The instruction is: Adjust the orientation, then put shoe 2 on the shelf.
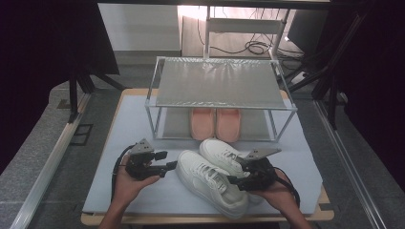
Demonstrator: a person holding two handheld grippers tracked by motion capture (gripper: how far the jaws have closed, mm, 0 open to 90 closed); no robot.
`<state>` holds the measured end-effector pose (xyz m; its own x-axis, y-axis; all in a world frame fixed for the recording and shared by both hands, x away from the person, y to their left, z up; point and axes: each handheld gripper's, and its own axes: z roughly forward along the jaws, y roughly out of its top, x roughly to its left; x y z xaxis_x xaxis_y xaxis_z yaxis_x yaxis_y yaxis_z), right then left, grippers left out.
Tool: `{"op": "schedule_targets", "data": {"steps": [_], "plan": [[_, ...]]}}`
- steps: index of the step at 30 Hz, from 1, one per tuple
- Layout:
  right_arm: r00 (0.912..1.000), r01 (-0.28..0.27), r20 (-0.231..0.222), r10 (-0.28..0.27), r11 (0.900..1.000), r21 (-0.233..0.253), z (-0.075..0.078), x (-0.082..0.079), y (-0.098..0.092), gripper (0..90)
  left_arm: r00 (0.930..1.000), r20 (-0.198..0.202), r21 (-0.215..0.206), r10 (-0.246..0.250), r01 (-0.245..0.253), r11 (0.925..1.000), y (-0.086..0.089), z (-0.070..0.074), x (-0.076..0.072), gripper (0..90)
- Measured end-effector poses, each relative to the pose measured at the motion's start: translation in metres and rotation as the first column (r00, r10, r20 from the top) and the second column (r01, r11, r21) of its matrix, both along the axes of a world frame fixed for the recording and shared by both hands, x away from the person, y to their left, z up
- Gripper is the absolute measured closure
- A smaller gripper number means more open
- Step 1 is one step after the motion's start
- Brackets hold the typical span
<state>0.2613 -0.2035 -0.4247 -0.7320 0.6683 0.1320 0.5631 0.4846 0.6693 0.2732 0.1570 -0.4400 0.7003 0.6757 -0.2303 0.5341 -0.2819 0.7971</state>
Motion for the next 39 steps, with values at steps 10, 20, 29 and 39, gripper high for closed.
{"op": "schedule_targets", "data": {"steps": [10,20,29,39], "plan": [[0.9998,0.010,-0.019,-0.010,1.000,-0.027,-0.003,0.002,0.009,35.8,1.0000,0.004,-0.001,0.005,-0.005,1.0000,0.001,0.001,-0.001,42.7],[0.9995,-0.001,-0.032,0.000,0.999,-0.042,-0.004,0.006,0.011,36.0,1.0000,0.002,0.000,0.009,-0.009,1.0000,0.002,0.001,-0.001,42.7],[0.9997,-0.002,-0.025,0.000,0.999,-0.052,-0.005,0.005,0.012,36.2,1.0000,0.003,0.001,0.009,-0.009,1.0000,0.001,0.001,-0.002,42.7],[0.9991,-0.011,-0.042,0.007,0.995,-0.104,-0.006,0.006,0.018,36.6,0.9999,0.007,-0.004,0.015,-0.015,0.9999,0.003,0.002,-0.002,42.7]]}}
